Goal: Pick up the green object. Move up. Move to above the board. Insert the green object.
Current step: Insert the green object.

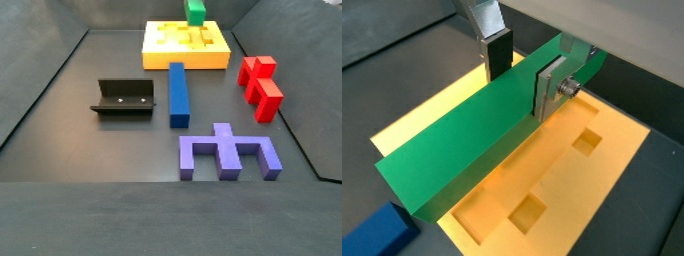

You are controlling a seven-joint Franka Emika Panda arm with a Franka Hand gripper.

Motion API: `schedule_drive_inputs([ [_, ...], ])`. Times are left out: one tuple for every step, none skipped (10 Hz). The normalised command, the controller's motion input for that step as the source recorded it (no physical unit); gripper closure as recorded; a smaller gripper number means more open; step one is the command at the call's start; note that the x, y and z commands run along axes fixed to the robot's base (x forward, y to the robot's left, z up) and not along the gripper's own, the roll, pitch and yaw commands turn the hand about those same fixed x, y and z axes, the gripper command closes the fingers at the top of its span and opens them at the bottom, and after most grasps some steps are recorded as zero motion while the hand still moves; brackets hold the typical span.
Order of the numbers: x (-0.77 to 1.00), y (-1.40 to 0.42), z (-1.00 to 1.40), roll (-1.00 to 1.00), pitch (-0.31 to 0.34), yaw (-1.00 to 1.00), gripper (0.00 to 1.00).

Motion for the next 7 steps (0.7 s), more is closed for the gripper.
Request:
schedule_drive_inputs([
  [-0.33, 0.00, -0.70, 0.06, -0.294, 0.00, 1.00],
  [-0.22, -0.09, -0.54, 0.21, -0.307, 0.00, 1.00],
  [-0.06, -0.13, -0.35, 0.35, -0.237, 0.11, 1.00],
  [0.00, -0.15, -0.43, 0.37, -0.116, 0.03, 1.00],
  [0.00, -0.19, -0.41, 0.38, -0.021, 0.00, 1.00],
  [0.00, -0.15, -0.46, 0.27, 0.000, 0.06, 1.00],
  [0.00, -0.06, -0.51, 0.03, 0.000, 0.06, 1.00],
])
